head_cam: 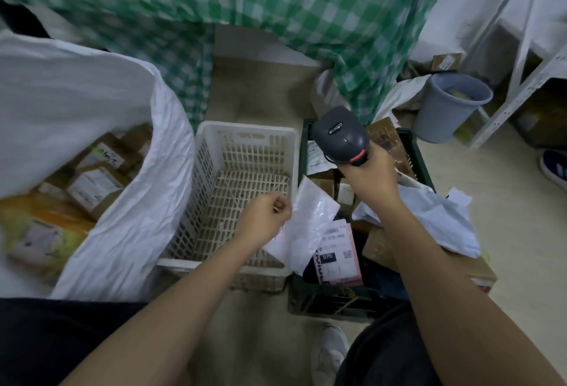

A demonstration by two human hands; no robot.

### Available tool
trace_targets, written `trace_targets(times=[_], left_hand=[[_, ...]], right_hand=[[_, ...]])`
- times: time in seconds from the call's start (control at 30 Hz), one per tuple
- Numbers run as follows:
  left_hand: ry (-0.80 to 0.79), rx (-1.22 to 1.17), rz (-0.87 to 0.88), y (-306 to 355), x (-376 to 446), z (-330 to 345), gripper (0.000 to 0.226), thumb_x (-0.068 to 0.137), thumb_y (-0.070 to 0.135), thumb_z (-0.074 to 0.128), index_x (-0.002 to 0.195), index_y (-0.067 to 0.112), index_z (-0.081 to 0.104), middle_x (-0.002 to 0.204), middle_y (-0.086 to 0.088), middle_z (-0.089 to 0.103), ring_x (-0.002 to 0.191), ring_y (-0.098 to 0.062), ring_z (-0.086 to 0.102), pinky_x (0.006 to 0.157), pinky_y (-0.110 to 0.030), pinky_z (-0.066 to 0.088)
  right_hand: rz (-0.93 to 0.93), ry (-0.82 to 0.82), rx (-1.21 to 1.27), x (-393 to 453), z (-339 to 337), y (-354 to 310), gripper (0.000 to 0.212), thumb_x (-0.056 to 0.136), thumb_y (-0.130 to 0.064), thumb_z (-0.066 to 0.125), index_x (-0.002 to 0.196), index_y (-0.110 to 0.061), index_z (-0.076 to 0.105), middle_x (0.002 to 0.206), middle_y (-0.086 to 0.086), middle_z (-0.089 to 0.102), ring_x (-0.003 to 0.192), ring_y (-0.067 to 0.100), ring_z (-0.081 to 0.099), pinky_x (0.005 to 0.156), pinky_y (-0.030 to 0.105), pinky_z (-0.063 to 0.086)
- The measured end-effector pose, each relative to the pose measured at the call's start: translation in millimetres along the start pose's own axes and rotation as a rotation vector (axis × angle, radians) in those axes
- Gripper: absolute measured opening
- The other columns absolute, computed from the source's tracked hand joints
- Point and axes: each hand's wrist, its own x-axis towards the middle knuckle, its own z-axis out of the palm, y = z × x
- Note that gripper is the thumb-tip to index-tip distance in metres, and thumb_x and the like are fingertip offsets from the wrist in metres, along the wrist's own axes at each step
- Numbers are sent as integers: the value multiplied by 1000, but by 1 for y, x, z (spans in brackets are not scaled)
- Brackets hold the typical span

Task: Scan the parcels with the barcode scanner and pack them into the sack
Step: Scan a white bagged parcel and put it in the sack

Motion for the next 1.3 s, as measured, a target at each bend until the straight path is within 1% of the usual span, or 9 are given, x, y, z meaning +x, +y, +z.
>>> trace_targets(times=[0.27,0.43,0.57,0.77,0.87,0.97,1.1,1.2,1.3], left_hand=[[235,-123,37,-18,-20,-119,14,92,27,62,79,28,57,65,7,62,64,-14,59,65,-35,49],[272,-304,63,-18,-19,-134,9,93,22,61,84,22,59,75,3,64,73,-12,60,72,-30,48],[214,-514,47,-14,-19,-130,4,97,14,54,94,13,56,73,6,60,62,1,55,63,-15,45],[93,-493,85,-15,-5,-125,27,102,12,42,107,31,61,115,17,62,107,14,54,97,-10,41],[18,-511,101,-13,-3,-127,36,101,6,42,110,33,63,125,24,57,114,19,47,96,-4,36],[121,-499,91,-13,-1,-133,32,99,7,46,122,24,60,129,14,56,106,18,50,81,-1,42],[159,-548,-44,-26,4,-140,45,97,25,55,140,24,43,133,12,53,112,-2,55,82,-16,50],[110,-565,-144,-32,3,-142,31,95,25,57,126,21,58,117,5,66,105,-11,63,93,-35,52],[127,-651,-177,-29,1,-144,15,92,16,62,107,19,64,103,-1,70,90,-13,69,77,-29,57]], right_hand=[[-8,-72,275,0,57,-57,20,79,-11,78,92,-20,65,81,-8,67,78,4,62,68,24,49],[95,-194,484,-7,113,-69,27,78,-15,79,103,-16,69,90,-5,72,86,5,67,71,16,54],[163,-223,622,-9,141,-76,40,67,-34,86,98,-12,73,91,7,75,94,24,70,87,41,55],[149,-202,700,-6,150,-79,19,73,-2,79,89,-7,70,78,0,72,80,14,70,76,27,56],[203,-113,695,-1,149,-77,17,76,-2,78,89,-9,70,80,1,70,83,16,68,78,31,54],[213,-111,704,7,140,-75,18,76,-1,77,78,-16,69,79,2,69,83,19,66,84,40,54],[250,-221,711,12,125,-66,19,70,-4,82,72,-18,70,93,19,70,97,34,67,93,57,51],[314,-271,740,13,117,-60,18,62,-12,84,71,-20,71,108,30,65,106,44,63,92,63,49],[318,-280,762,13,111,-56,19,63,-10,85,73,-18,71,110,32,64,105,45,64,91,65,48]])
